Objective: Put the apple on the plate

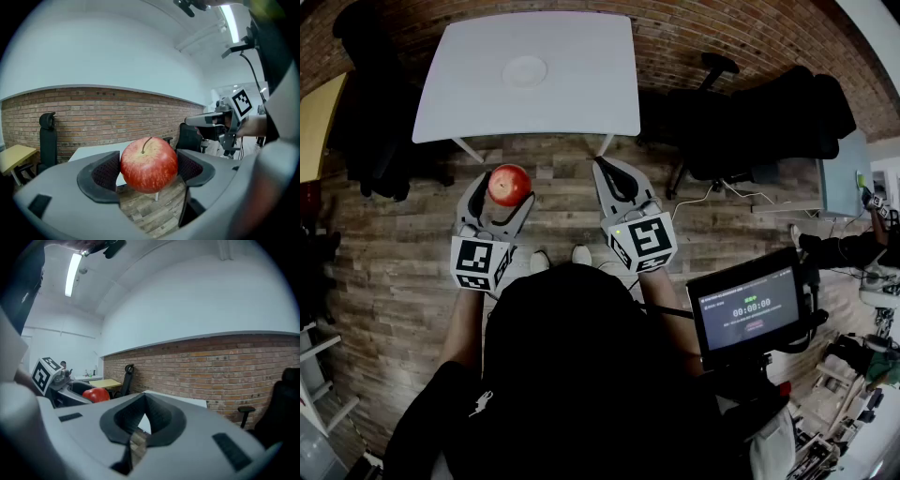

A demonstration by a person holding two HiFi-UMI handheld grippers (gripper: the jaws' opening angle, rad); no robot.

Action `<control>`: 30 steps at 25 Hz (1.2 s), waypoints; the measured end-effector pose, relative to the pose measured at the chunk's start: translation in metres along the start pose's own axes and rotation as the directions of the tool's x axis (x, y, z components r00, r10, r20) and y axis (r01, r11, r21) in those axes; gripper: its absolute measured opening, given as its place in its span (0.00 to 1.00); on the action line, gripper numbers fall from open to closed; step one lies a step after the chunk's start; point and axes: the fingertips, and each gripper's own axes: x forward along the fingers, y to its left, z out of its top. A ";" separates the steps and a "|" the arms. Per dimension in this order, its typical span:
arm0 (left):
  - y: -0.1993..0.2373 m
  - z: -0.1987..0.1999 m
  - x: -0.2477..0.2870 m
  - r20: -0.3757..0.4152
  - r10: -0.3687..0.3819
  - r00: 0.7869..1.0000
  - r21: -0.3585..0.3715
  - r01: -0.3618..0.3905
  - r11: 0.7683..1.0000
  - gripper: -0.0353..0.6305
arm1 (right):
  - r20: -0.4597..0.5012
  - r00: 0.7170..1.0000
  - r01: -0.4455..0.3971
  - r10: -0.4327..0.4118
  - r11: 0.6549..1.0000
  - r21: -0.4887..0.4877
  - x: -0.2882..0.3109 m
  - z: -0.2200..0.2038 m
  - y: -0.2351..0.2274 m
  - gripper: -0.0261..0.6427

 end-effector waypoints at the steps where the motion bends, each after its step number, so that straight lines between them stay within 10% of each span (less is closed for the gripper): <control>1: -0.002 -0.003 0.000 -0.005 -0.001 1.000 -0.001 0.001 1.000 0.63 | -0.002 1.000 0.002 -0.002 1.000 -0.002 -0.001 -0.002 0.000 0.04; 30: -0.025 -0.005 0.024 -0.025 0.023 0.999 -0.007 -0.023 1.000 0.63 | -0.023 0.998 -0.052 0.053 0.998 0.033 -0.012 -0.021 -0.032 0.05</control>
